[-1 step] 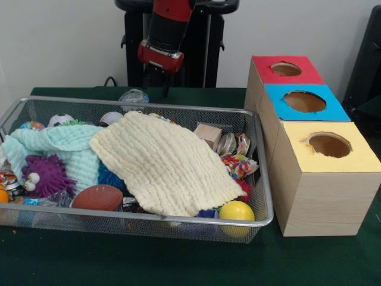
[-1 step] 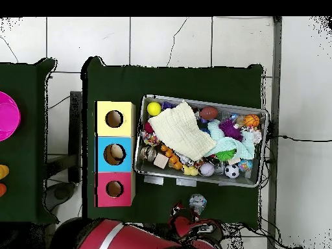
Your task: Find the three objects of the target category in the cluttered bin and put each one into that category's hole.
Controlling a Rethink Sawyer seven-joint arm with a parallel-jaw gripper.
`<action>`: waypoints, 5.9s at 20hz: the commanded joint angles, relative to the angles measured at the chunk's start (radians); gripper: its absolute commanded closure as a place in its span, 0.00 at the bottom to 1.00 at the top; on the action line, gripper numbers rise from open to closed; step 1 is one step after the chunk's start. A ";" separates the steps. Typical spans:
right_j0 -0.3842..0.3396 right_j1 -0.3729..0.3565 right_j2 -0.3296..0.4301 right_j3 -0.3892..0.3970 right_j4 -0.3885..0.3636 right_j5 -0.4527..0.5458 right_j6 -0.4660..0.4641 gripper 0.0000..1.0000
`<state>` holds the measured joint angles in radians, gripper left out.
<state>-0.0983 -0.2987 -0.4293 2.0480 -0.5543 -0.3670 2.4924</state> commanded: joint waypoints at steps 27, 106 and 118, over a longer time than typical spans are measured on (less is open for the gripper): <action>-0.152 0.134 0.018 -0.091 -0.079 -0.245 0.009 0.00; -0.113 0.305 0.066 -0.213 -0.016 -0.094 0.019 1.00; -0.209 0.307 0.127 -0.241 -0.149 -0.041 0.021 1.00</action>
<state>-0.2450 -0.1021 -0.4661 2.0089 -0.6930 -0.6620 2.4924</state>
